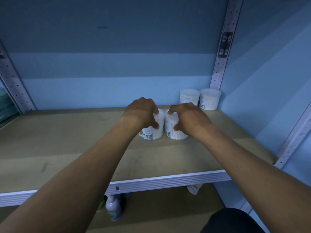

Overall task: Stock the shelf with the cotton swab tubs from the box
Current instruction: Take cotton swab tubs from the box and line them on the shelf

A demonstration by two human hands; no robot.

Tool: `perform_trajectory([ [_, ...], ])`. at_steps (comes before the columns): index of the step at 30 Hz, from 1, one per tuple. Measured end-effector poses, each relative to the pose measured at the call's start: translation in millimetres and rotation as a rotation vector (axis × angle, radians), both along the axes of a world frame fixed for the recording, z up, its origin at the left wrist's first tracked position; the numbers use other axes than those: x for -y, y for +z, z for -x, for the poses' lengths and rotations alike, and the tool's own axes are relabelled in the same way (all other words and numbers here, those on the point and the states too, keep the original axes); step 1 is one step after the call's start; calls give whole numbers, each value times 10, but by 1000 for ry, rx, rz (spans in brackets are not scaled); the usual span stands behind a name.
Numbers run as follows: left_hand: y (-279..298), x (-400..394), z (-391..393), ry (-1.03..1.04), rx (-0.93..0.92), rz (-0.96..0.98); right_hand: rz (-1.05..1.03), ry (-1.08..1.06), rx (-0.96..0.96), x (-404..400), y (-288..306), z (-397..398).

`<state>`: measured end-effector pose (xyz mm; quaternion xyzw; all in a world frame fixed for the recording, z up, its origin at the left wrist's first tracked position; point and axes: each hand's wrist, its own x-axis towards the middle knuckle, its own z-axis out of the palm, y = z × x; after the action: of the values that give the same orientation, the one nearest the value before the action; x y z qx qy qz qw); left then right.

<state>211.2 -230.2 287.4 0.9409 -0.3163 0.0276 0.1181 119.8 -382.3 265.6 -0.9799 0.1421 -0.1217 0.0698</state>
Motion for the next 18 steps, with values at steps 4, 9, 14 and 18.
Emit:
perform_trajectory([
  [4,-29,73,-162,1,-10,30,-26,-25,-18,86,23,-201],
  [9,-71,198,-384,-2,-1,44,-34,-13,10,200,-17,-445],
  [14,-73,350,-586,7,21,37,35,30,46,259,23,-640],
  [18,-94,446,-754,11,38,41,71,41,55,322,18,-796],
])
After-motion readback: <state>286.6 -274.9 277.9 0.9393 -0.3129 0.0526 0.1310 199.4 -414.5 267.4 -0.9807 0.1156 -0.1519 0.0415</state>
